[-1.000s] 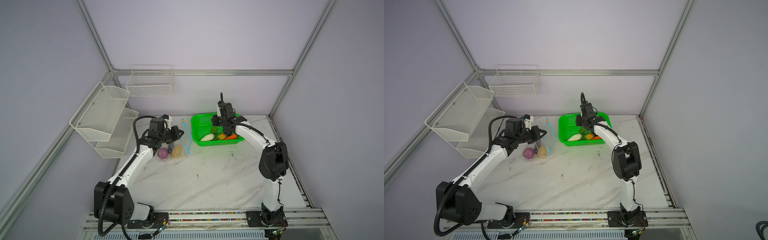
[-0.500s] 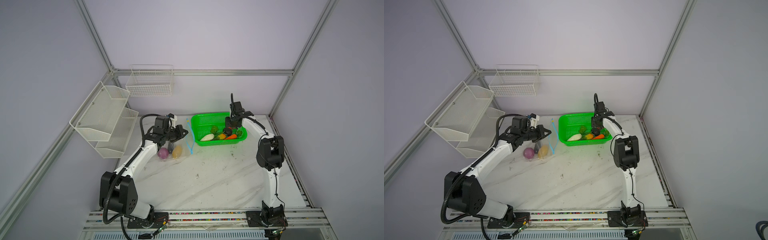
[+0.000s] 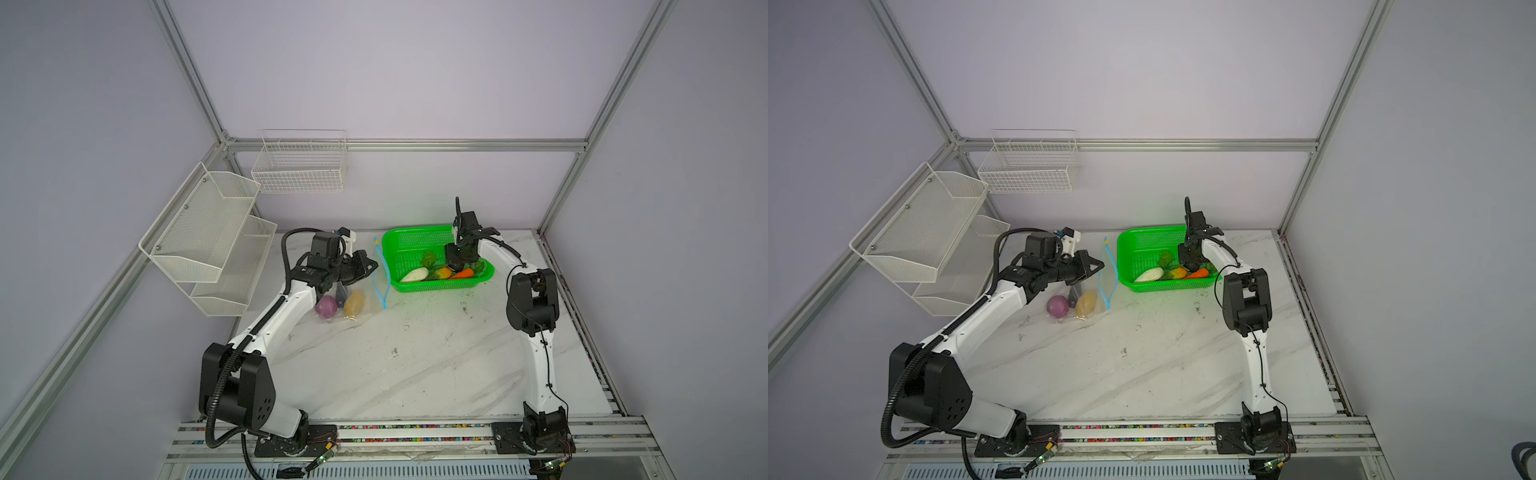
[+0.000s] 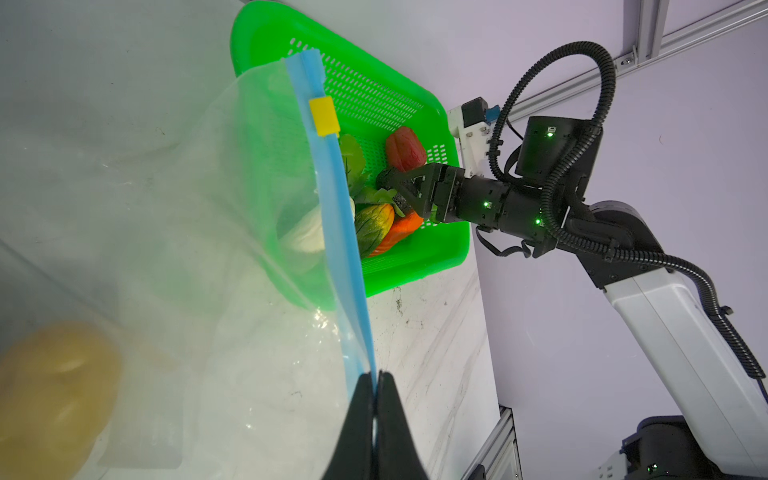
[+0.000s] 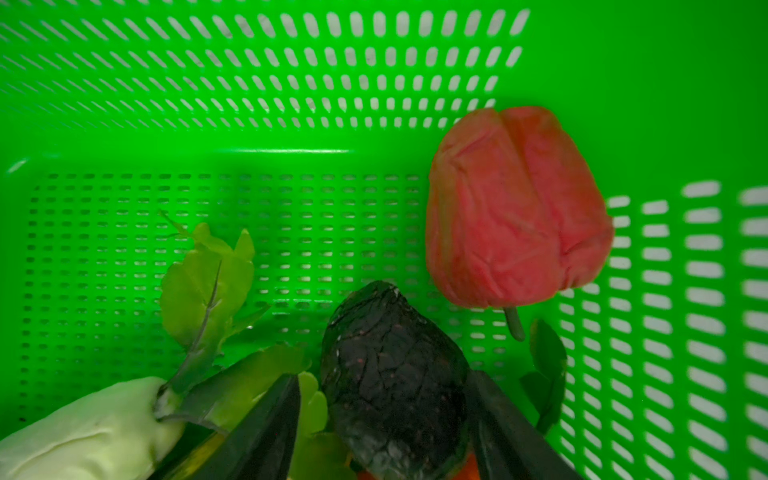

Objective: Place the food in the zip-top bag and seal the zipper
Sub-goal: 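Move the right gripper back into the green basket toward the avocado, then lower the right gripper around the dark avocado and close on it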

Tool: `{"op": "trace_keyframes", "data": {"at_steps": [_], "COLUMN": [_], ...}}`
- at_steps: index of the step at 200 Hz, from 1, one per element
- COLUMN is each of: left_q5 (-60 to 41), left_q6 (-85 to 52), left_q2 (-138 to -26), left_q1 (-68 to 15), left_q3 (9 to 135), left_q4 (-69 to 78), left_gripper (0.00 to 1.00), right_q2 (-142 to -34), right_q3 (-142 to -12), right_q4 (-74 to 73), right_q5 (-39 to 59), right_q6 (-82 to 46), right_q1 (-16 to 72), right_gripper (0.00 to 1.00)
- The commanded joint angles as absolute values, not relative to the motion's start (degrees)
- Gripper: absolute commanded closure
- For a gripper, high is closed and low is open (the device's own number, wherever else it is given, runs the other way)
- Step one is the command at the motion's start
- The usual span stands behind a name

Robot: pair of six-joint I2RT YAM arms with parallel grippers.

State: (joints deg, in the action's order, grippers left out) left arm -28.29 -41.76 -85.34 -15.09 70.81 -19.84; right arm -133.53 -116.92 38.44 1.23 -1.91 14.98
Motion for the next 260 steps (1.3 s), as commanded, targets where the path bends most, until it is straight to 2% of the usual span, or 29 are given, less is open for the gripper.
{"op": "trace_keyframes", "data": {"at_steps": [1, 77, 148, 213, 260], "left_q5": [-28.5, -28.2, -27.9, -27.6, -27.7], "left_q6": [-41.0, -41.1, -41.0, -40.9, -40.7], "left_q2": [-83.9, -83.6, -83.4, -83.8, -83.7], "left_q1": [-15.3, -15.3, -15.3, -15.3, -15.1], "left_q3": [74.4, 74.0, 73.9, 74.0, 74.4], "left_q4": [-18.1, -17.8, -17.8, -17.8, -18.2], "left_gripper": [1.0, 1.0, 1.0, 1.0, 1.0], "right_q2": [-135.3, -137.7, -137.7, -134.4, -129.3], "right_q3": [-118.6, -119.7, -120.0, -120.2, -115.5], "right_q4": [40.2, 39.8, 39.3, 38.1, 35.7], "right_q5": [1.9, 2.2, 2.3, 2.5, 4.7], "right_q6": [-1.0, -1.5, -2.1, -2.2, -2.1], "right_q1": [14.7, 14.7, 14.7, 14.7, 14.7], "right_gripper": [0.3, 0.27, 0.39, 0.44, 0.45]}}
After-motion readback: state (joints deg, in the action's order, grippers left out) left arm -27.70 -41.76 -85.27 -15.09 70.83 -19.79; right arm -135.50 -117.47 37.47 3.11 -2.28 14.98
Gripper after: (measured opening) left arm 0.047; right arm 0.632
